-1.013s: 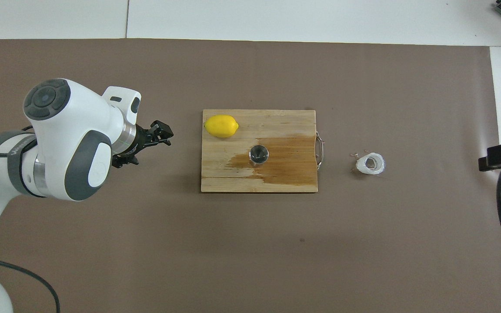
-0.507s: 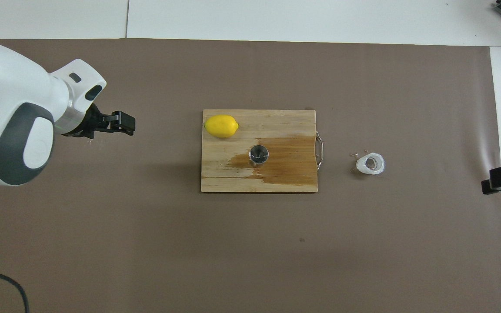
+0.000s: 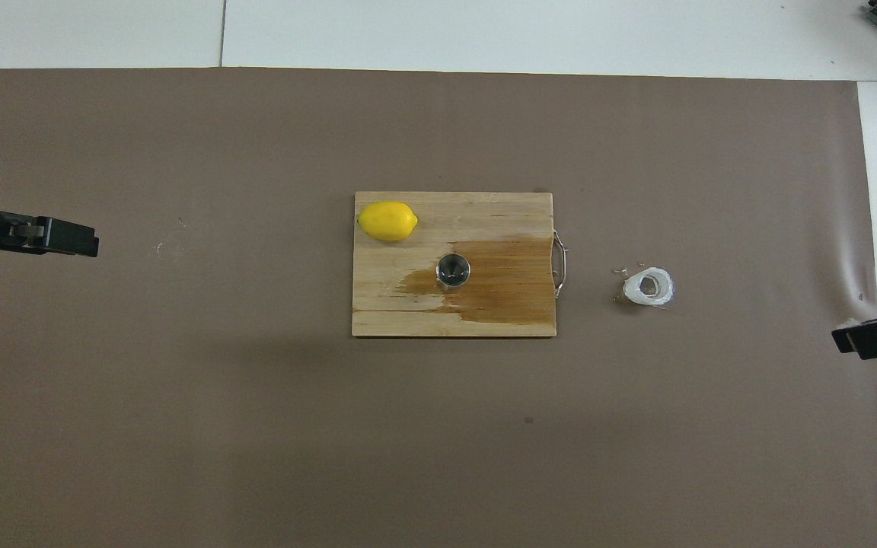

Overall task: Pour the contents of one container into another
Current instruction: 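Move the right gripper to the small white cup and grasp it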

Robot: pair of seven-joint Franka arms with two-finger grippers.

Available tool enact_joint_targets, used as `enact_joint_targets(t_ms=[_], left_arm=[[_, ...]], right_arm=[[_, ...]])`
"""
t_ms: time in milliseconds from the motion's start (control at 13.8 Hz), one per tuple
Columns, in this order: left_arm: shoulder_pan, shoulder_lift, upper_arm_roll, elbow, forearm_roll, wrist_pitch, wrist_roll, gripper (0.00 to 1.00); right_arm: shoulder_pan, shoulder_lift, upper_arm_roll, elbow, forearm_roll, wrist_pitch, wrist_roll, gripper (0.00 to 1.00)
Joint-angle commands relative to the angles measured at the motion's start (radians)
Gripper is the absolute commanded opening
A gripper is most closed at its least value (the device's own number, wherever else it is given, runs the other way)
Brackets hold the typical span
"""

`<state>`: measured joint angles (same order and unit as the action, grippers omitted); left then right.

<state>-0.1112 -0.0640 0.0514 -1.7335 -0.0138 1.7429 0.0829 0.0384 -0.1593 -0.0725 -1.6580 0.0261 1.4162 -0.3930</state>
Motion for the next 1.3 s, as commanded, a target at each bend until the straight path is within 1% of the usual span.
enact_joint_targets(t_ms=[0,217,290,507,579,724,869,1013,1158,1231], left_arm=[[0.021,0.015,-0.004,0.043,0.014,-0.028,0.001,1.0],[0.041,0.081,-0.004,0.182,0.011,-0.117,0.003,1.0],[0.039,0.087,-0.004,0.189,0.011,-0.124,0.003,1.0],[0.033,0.046,-0.004,0.111,-0.002,-0.14,-0.005,1.0],[0.028,0.04,-0.005,0.092,-0.001,-0.143,-0.008,1.0],[0.027,0.013,-0.005,0.04,-0.001,-0.131,-0.006,1.0],[0.025,0.012,-0.007,0.042,-0.001,-0.126,-0.006,1.0],[0.025,0.013,-0.005,0.043,-0.001,-0.125,-0.006,1.0],[0.027,0.012,-0.005,0.043,-0.001,-0.129,-0.003,1.0],[0.028,0.012,-0.005,0.043,-0.001,-0.131,-0.003,1.0]], right_arm=[[-0.018,-0.068,0.0,-0.153,0.022,0.107,-0.262,1.0],[-0.06,-0.059,0.0,-0.242,0.023,0.252,-0.606,1.0],[-0.077,-0.052,0.0,-0.262,0.025,0.289,-0.686,1.0],[-0.123,-0.032,0.0,-0.278,0.092,0.305,-0.832,1.0],[-0.138,-0.004,0.0,-0.279,0.135,0.308,-0.898,1.0],[-0.196,0.084,0.0,-0.279,0.256,0.314,-1.059,1.0],[-0.212,0.141,0.002,-0.279,0.343,0.355,-1.144,1.0],[-0.247,0.249,0.0,-0.279,0.522,0.377,-1.326,1.0],[-0.245,0.283,0.003,-0.287,0.581,0.409,-1.388,1.0],[-0.244,0.309,0.003,-0.298,0.641,0.405,-1.42,1.0]])
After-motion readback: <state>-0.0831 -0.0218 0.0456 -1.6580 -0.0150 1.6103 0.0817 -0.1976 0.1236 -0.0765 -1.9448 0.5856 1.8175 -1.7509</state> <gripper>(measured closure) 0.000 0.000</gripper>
